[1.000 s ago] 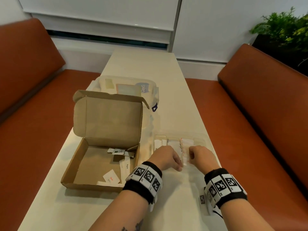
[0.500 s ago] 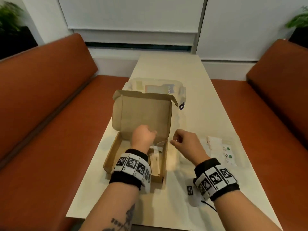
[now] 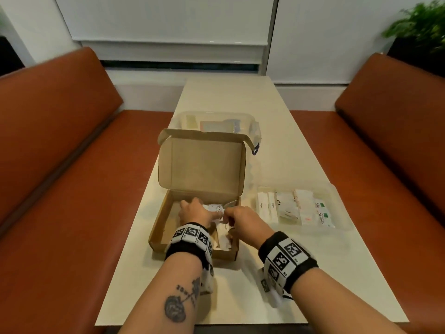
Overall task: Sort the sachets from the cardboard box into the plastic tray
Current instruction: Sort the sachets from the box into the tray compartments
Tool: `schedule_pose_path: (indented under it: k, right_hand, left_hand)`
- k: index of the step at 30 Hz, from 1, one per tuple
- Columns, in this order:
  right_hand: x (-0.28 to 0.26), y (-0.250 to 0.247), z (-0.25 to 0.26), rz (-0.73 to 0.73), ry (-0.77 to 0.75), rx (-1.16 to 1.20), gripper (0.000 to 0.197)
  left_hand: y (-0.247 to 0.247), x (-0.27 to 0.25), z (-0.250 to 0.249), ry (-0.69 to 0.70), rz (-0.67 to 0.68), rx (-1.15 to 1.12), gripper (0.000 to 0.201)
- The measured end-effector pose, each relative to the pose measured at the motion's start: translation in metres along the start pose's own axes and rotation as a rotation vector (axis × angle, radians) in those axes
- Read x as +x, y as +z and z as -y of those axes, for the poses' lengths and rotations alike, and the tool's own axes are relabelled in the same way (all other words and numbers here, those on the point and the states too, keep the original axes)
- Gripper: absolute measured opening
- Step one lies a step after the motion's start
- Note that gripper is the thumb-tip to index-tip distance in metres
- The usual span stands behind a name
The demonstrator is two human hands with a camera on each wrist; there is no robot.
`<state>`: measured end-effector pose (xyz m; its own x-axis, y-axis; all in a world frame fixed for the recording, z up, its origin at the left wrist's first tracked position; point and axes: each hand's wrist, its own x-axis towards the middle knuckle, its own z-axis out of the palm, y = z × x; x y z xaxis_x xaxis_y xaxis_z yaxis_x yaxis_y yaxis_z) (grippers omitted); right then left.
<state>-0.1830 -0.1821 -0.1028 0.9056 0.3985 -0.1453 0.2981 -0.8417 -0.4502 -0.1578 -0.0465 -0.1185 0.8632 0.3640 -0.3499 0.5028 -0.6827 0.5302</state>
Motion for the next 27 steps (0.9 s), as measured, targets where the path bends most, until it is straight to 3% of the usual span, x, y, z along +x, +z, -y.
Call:
schedule_pose_path:
  k: [6, 12, 17, 19, 21, 24, 27]
  right_hand:
    - [0.006, -0.004, -0.003, 0.038, -0.015, -0.027, 0.016]
    - [0.005, -0.013, -0.007, 0.088, 0.0, -0.037, 0.019]
    - [0.008, -0.009, 0.008, 0.063, 0.016, -0.222, 0.015]
    - [0.01, -0.001, 0.018, 0.049, 0.03, -0.245, 0.031]
    - [0.014, 0.011, 0.027, 0.065, 0.087, -0.2, 0.059]
    - [0.02, 0.029, 0.035, 0.197, 0.249, -0.189, 0.095]
    - [0.02, 0.038, 0.035, 0.287, 0.357, -0.256, 0.105]
  left_hand:
    - [0.004, 0.0, -0.006, 0.22, 0.067, 0.309, 0.038]
    - [-0.014, -0.002, -0.004, 0.203, 0.298, 0.219, 0.015]
    - [-0.035, -0.005, -0.001, 0.211, 0.271, 0.121, 0.013]
    - [-0.042, -0.003, 0.002, 0.185, 0.207, -0.003, 0.016]
    - [-0.046, -0.001, 0.007, 0.146, 0.132, -0.11, 0.031]
    - [-0.047, 0.0, 0.018, 0.102, 0.086, -0.165, 0.029]
    - [-0.044, 0.0, 0.031, 0.05, 0.054, -0.195, 0.02]
